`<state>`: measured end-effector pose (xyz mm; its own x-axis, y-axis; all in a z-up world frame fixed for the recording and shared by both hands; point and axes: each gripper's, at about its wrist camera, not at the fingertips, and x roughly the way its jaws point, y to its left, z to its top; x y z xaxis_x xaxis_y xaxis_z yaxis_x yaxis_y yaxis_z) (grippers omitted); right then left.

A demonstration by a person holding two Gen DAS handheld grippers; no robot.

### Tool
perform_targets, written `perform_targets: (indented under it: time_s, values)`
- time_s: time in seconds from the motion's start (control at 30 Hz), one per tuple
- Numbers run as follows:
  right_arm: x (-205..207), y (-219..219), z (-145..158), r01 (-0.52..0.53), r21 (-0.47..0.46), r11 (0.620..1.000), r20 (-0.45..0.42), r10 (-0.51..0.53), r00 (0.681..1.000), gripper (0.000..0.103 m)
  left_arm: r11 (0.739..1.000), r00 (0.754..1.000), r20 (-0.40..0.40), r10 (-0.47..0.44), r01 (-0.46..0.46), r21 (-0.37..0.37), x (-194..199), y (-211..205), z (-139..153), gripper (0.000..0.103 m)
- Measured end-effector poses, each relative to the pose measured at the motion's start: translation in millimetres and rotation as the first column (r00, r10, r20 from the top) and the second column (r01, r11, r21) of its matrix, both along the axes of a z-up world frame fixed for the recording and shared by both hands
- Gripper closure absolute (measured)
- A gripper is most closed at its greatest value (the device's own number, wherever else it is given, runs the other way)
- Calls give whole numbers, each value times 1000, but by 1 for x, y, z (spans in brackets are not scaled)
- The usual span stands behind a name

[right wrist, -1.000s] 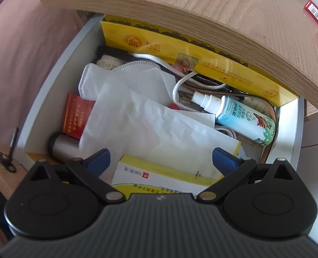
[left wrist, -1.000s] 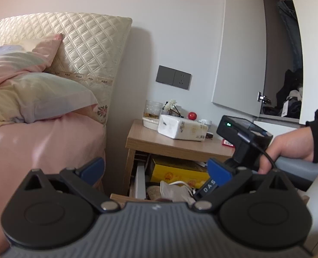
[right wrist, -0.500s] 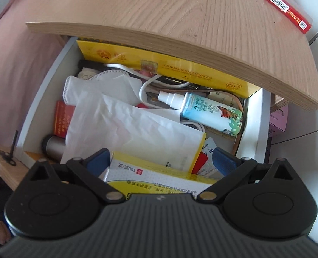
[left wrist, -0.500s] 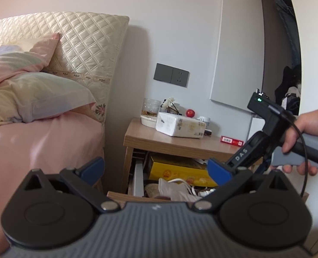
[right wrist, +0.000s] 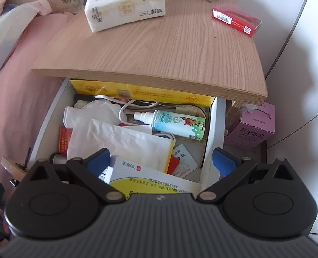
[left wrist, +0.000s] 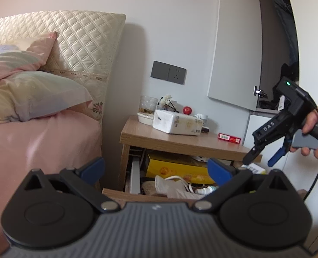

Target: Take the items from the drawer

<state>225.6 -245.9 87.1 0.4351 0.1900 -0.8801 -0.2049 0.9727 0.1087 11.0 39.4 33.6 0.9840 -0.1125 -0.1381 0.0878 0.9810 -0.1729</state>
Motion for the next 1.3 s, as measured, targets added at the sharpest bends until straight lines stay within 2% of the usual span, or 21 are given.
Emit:
perform_targets:
  time_s: [0.37, 0.53, 0.7, 1.03, 1.17, 1.3]
  values:
    - [-8, -58, 7, 80, 111, 991, 83, -89, 993, 0, 1000, 1000, -2, 4, -4, 14, 0, -3, -1, 0]
    - [-8, -86, 4, 133, 161, 978, 95, -149, 984, 0, 1000, 1000, -4, 7, -7, 22, 1, -4, -1, 0]
    - [-6, -107, 0, 145, 195, 970, 103, -168, 980, 0, 1000, 1000, -6, 12, -12, 28, 1, -5, -2, 0]
    - [-16, -120, -4, 140, 226, 964, 146, -176, 974, 0, 999, 1000, -6, 6, -6, 35, -1, -6, -1, 0]
    - [-18, -120, -2, 137, 202, 970, 174, -173, 969, 0, 999, 1000, -4, -12, 12, 43, -2, -9, -1, 0]
    - [-21, -124, 4, 142, 215, 966, 201, -186, 962, 0, 998, 1000, -2, -14, 14, 60, -2, -11, -2, 0]
